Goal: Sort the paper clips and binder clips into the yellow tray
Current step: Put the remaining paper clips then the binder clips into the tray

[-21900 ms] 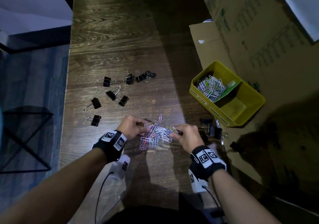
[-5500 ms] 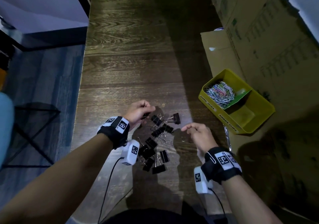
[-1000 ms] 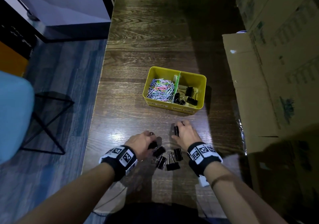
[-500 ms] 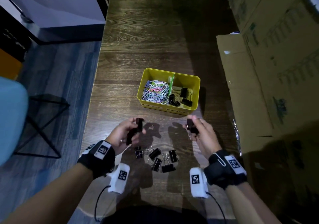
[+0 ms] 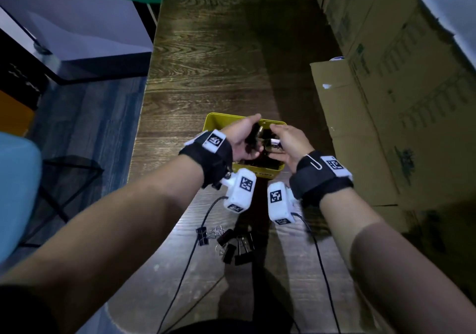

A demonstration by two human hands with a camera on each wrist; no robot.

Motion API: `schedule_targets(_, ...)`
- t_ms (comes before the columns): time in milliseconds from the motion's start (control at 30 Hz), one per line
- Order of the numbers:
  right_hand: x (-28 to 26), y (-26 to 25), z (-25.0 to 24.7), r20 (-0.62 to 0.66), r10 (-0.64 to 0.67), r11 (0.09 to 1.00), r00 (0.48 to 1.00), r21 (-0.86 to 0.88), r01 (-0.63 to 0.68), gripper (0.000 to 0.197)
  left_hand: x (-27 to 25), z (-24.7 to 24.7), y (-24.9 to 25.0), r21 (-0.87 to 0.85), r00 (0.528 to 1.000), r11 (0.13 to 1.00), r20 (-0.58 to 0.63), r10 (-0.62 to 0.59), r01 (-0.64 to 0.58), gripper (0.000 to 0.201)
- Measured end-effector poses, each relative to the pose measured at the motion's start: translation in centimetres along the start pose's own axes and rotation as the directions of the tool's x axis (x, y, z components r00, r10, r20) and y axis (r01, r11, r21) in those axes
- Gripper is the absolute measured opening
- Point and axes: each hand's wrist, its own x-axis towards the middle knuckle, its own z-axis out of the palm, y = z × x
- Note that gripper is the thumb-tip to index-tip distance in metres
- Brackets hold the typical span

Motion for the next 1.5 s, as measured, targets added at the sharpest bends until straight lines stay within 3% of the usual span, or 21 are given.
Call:
schedule_targets(167, 1.4, 0.3, -0.1, -0.001, 0.034, 0.993, 0.999, -0.109, -0.033, 0.048, 1.7, 0.9, 0.5, 0.193, 0.988, 0.98, -0.13, 0.083, -0.057, 0.053)
schedule_targets(267, 0.8, -0.1, 0.0, 0.025, 0.002, 0.989, 1.0, -0.146, 0.001, 0.053, 1.4, 0.9, 0.2, 0.285, 0.985, 0.957, -0.142, 0.095, -0.051, 0.056)
schedule_targets(333, 0.1, -0.3, -0.2, 0.028, -0.03, 0.981, 0.999, -0.189, 0.035, 0.051, 0.6, 0.7, -0.1, 0.306, 0.988, 0.948, -0.093, 0.122, -0.088, 0.047)
schedule_targets(433, -1.6, -0.3, -0.7, 0.079, -0.107, 0.951, 0.991, -0.281, 0.125, 0.035, -1.3, -0.4, -1.0, 0.359, 0.966, 0.9, 0.01, 0.259, -0.245, 0.023)
schedule_targets(500, -3.1, 0.5, -0.9, 0.176, -0.176, 0.911, 0.969, -0.343, 0.228, 0.028, -2.4, -2.0, -2.4, 0.467, 0.938, 0.819, 0.078, 0.337, -0.333, 0.008)
schedule_targets(567, -4.3, 2.2, -1.1, 0.295, -0.188, 0.838, 0.937, -0.45, 0.309, 0.031, -3.4, -4.0, -4.4, 0.602, 0.925, 0.706, 0.178, 0.336, -0.372, 0.006)
schedule_targets(667, -6.0, 6.2, -1.0, 0.479, 0.018, 0.694, 0.878, -0.638, 0.334, 0.044, -5.0, -7.1, -8.4, 0.805, 0.931, 0.468, 0.316, 0.182, -0.364, 0.022)
schedule_targets(767, -6.6, 11.2, -0.8, 0.503, 0.186, 0.328, 0.844, -0.841, 0.43, 0.068, -5.7, -10.0, -13.3, 0.947, 0.955, 0.128, 0.288, 0.066, -0.294, 0.063)
schedule_targets(800, -6.7, 12.7, -0.7, 0.503, 0.201, 0.229, 0.841, -0.859, 0.459, 0.072, -5.7, -10.7, -15.1, 0.965, 0.966, 0.06, 0.253, 0.055, -0.256, 0.075)
schedule_targets(867, -6.6, 15.1, -0.8, 0.527, 0.161, 0.146, 0.834, -0.849, 0.508, 0.069, -5.4, -11.6, -18.1, 0.978, 0.976, 0.017, 0.204, 0.078, -0.206, 0.084)
schedule_targets(967, -6.6, 16.9, -0.9, 0.514, 0.042, 0.185, 0.857, -0.847, 0.499, 0.054, -4.8, -11.9, -21.0, 0.983, 0.965, -0.002, 0.178, 0.19, -0.181, 0.069)
schedule_targets(1067, -6.4, 16.9, -1.2, 0.489, 0.023, 0.179, 0.872, -0.86, 0.478, 0.048, -4.6, -12.2, -21.7, 0.984, 0.948, 0.019, 0.163, 0.274, -0.175, 0.053)
schedule_targets(1133, -6.2, 16.7, -1.7, 0.442, -0.004, 0.234, 0.897, -0.872, 0.43, 0.045, -4.8, -12.8, -21.6, 0.976, 0.94, 0.117, 0.14, 0.31, -0.184, 0.049)
schedule_targets(1200, -5.8, 16.5, -2.5, 0.338, -0.071, 0.441, 0.938, -0.833, 0.333, 0.033, -5.1, -13.7, -21.6, 0.923, 0.937, 0.337, 0.063, 0.342, -0.185, 0.051)
schedule_targets(1233, -5.7, 16.4, -2.9, 0.273, -0.101, 0.594, 0.957, -0.755, 0.278, 0.025, -5.3, -14.1, -21.5, 0.834, 0.938, 0.52, -0.01, 0.345, -0.183, 0.049)
schedule_targets(1300, -5.9, 16.0, -3.2, 0.185, -0.094, 0.846, 0.978, -0.503, 0.176, 0.015, -5.6, -14.4, -21.0, 0.505, 0.945, 0.841, -0.133, 0.298, -0.194, 0.037)
schedule_targets(1333, -6.3, 15.7, -3.2, 0.178, -0.072, 0.913, 0.981, -0.383, 0.137, 0.019, -5.8, -14.2, -20.6, 0.352, 0.956, 0.918, -0.154, 0.251, -0.185, 0.038)
schedule_targets(1400, -7.1, 15.1, -2.9, 0.195, -0.045, 0.96, 0.98, -0.263, 0.097, 0.028, -6.0, -13.8, -20.2, 0.195, 0.973, 0.968, -0.136, 0.185, -0.156, 0.042)
schedule_targets(1500, -8.3, 14.7, -2.3, 0.296, -0.024, 0.911, 0.955, -0.388, 0.143, 0.019, -6.3, -12.5, -19.6, 0.183, 0.984, 0.97, -0.042, 0.17, -0.16, 0.045)
